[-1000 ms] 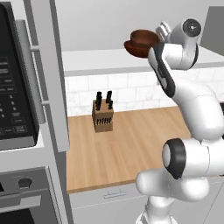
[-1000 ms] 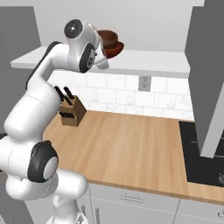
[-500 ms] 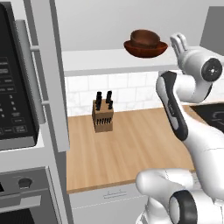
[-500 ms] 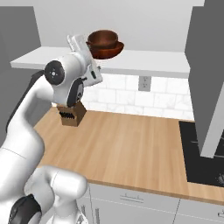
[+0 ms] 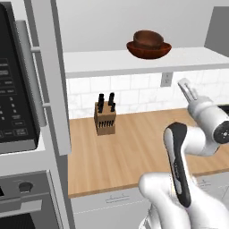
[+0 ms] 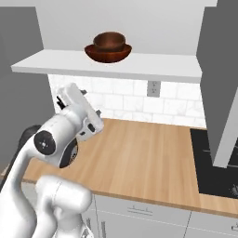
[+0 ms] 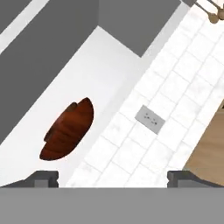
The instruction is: Pick up the bowls on the counter and stack them on top of one another in the open cabinet. Place the smaller bowl on top of the larger bowl.
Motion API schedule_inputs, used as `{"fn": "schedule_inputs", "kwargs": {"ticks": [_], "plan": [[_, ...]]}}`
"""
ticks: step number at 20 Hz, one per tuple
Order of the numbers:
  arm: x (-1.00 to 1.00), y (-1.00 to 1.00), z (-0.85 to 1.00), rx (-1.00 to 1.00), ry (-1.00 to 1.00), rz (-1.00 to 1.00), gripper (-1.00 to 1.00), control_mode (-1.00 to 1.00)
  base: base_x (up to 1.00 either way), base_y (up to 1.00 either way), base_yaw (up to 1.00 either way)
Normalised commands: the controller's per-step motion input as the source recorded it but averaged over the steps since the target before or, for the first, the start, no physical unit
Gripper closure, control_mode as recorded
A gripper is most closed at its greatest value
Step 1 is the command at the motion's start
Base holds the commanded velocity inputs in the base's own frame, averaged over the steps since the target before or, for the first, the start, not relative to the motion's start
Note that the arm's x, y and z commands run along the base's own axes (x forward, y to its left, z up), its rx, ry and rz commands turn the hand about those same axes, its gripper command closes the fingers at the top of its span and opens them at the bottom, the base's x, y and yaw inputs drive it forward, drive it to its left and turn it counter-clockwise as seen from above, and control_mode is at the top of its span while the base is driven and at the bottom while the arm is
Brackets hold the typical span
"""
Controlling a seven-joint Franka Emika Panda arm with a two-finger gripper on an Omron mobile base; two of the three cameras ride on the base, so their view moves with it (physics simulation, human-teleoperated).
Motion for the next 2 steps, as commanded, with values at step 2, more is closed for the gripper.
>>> {"fn": "schedule_inputs", "kwargs": {"ticks": [2], "plan": [[-1.00, 0.01, -0.71, -0.13, 0.32, 0.00, -1.00, -1.00, 0.00, 0.00, 0.00]]}}
